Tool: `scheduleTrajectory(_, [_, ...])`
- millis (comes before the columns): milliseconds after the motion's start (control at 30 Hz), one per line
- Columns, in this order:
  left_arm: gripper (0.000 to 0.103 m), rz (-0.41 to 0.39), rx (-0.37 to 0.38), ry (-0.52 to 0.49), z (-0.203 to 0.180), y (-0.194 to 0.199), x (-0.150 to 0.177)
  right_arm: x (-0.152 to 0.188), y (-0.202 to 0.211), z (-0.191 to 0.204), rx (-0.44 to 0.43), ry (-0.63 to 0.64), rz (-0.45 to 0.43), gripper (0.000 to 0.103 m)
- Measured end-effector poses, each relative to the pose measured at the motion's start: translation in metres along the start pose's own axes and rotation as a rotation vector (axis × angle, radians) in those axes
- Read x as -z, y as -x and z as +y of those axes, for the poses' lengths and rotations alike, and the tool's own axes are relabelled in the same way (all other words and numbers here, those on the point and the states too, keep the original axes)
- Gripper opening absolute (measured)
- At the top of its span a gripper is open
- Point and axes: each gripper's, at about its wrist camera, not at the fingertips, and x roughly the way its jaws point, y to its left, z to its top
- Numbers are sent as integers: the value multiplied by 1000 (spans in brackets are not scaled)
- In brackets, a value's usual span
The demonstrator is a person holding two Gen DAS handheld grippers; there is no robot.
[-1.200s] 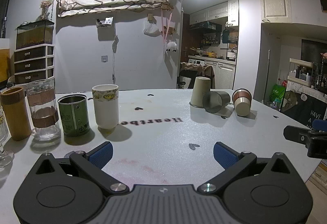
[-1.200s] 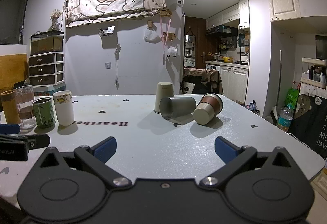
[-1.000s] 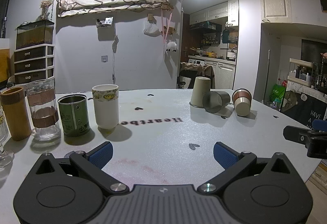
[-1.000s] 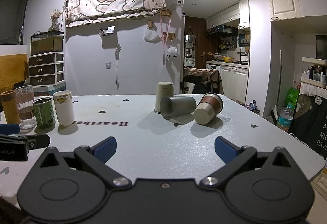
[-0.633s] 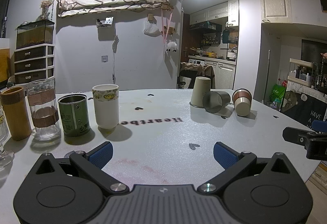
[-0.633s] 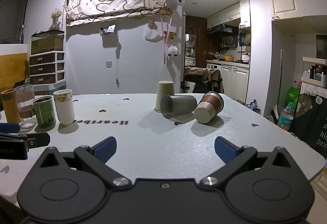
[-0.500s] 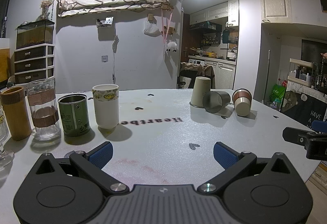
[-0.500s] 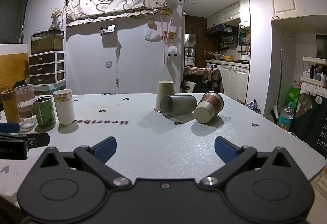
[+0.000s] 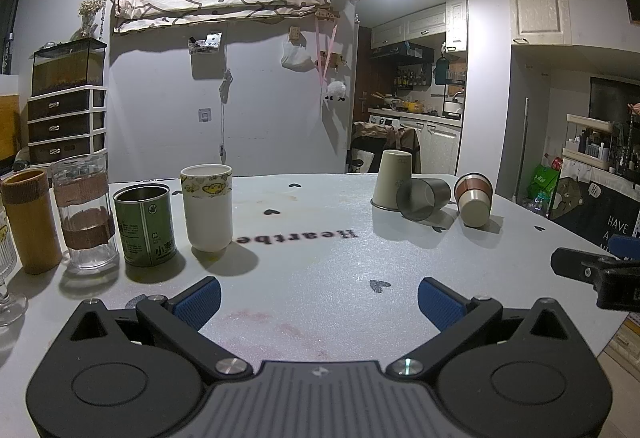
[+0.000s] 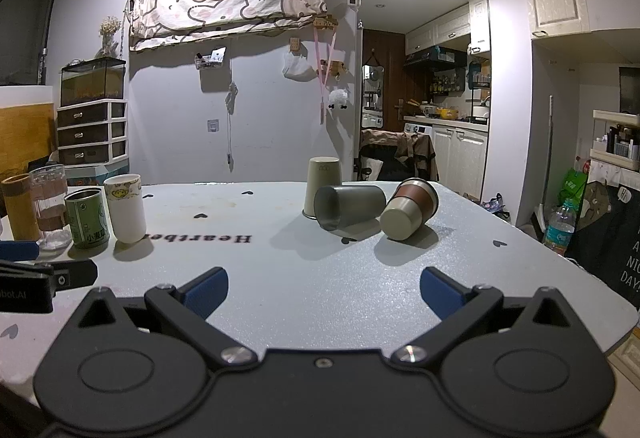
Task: Flip cup upright
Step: 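Move the right tool toward the cream cup with brown sleeve lying down, then close the right tool around the brown-sleeved cup and lift it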
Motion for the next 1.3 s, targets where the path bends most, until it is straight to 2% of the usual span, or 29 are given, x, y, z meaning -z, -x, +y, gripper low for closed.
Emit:
scheduleTrajectory(200, [103, -5, 1, 5, 4, 2, 1, -7, -16, -7, 5, -18, 12, 103])
scheduleTrajectory(333, [103, -6, -1, 9, 7, 5, 4, -26, -41, -22, 52, -43, 16, 103])
scheduleTrajectory(567, [103, -14, -12, 9, 14, 7, 9, -75, -112, -59, 167, -132, 33, 103])
scheduleTrajectory(767, [103, -21, -29, 15, 21, 9, 15, -103, -190, -92, 212, -284, 125, 101])
scheduleTrajectory(933, [103, -14, -40, 13, 30, 9, 23, -96, -251, -111, 266, -372, 232, 99])
scheduleTrajectory(1100, [103, 12, -45, 30, 38, 5, 28, -81, -296, -117, 240, -438, 316, 94])
scheduleTrajectory(1200, [103, 20, -60, 41, 43, 5, 28, -75, -315, -117, 276, -436, 335, 93])
scheduleTrajectory(1300, [103, 30, -67, 45, 46, 5, 28, -72, -326, -116, 257, -439, 334, 88])
